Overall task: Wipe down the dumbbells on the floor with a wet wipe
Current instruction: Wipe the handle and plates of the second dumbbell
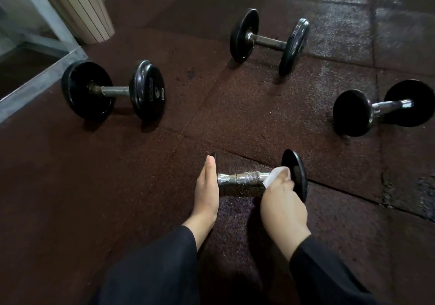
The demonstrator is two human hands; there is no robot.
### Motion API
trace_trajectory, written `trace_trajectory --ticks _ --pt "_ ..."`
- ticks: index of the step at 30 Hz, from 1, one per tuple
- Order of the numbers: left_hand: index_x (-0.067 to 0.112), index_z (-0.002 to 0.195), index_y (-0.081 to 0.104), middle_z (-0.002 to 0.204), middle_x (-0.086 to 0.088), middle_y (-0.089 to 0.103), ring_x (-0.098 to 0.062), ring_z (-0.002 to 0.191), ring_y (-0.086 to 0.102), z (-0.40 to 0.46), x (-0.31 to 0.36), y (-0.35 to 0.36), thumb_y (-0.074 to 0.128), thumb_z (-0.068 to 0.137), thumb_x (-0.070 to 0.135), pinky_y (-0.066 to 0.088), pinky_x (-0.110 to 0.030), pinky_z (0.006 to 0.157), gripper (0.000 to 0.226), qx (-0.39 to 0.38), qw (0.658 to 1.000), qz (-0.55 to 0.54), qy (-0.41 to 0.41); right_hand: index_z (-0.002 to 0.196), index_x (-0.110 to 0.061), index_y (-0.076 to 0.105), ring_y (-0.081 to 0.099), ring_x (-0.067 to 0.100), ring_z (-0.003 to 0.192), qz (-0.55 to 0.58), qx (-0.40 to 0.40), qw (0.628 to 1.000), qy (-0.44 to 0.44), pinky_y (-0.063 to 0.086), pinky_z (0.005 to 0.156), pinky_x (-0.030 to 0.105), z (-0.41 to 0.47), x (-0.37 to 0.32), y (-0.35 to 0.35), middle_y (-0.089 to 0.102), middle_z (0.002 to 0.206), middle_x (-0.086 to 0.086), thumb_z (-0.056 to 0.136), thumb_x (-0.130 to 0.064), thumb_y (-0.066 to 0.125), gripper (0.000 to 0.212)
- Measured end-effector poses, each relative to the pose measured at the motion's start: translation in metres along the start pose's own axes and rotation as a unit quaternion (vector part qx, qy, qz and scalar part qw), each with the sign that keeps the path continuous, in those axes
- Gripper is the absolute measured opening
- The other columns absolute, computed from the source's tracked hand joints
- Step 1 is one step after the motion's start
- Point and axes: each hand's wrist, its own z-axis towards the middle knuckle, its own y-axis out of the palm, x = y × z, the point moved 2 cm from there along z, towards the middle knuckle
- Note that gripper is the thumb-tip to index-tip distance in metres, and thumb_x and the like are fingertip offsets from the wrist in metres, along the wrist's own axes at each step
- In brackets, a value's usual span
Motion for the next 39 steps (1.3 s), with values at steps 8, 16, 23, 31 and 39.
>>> trace_trajectory --ticks 8,16,23,31,39 --pt "0.012 0.141 0.042 0.145 -0.003 0.045 -0.014 0.135 0.039 -0.001 -0.002 -0.001 0.03 0.097 0.046 0.026 -0.035 0.117 0.057 -0.003 1.0 0.011 0.002 0.126 -0.006 0.037 0.057 0.027 0.104 0.231 -0.043 0.969 0.072 0.038 0.066 0.03 0.013 0.005 -0.006 0.051 0.12 0.01 0.095 -0.007 0.023 0.034" --pt "0.011 0.141 0.041 0.146 -0.003 0.043 -0.014 0.135 0.038 -0.001 0.0 0.0 0.03 0.098 0.044 0.026 -0.034 0.117 0.056 -0.003 1.0 0.008 -0.001 0.123 -0.009 0.045 0.062 0.023 0.099 0.235 0.01 0.972 0.013 0.042 0.063 0.028 0.014 -0.017 -0.018 0.056 0.114 0.008 0.096 -0.014 0.04 0.028" --pt "0.012 0.142 0.039 0.148 -0.001 0.04 -0.012 0.137 0.035 -0.004 0.003 0.0 0.03 0.098 0.041 0.024 -0.029 0.116 0.053 -0.006 1.0 0.006 0.003 0.117 0.007 0.059 0.048 0.028 0.098 0.197 0.225 0.954 -0.011 0.04 0.091 0.039 -0.001 -0.025 0.017 0.064 0.102 0.018 0.075 -0.007 0.033 0.051" --pt "0.012 0.139 0.045 0.144 -0.004 0.046 -0.014 0.133 0.042 0.002 -0.003 -0.001 0.032 0.096 0.046 0.028 -0.036 0.116 0.056 -0.006 1.0 -0.002 -0.003 0.122 0.001 0.056 0.057 0.034 0.116 0.272 0.17 0.938 -0.128 0.008 0.112 0.032 -0.001 -0.041 0.03 0.062 0.123 0.019 0.093 -0.004 0.015 0.051" --pt "0.01 0.138 0.046 0.143 -0.006 0.048 -0.016 0.133 0.043 0.006 -0.003 0.001 0.034 0.097 0.044 0.029 -0.036 0.115 0.055 -0.005 1.0 -0.015 0.004 0.103 0.0 0.07 0.07 0.025 0.092 0.297 0.182 0.931 -0.107 0.056 0.081 0.038 0.022 -0.044 0.01 0.072 0.101 0.013 0.072 -0.011 0.035 0.048"
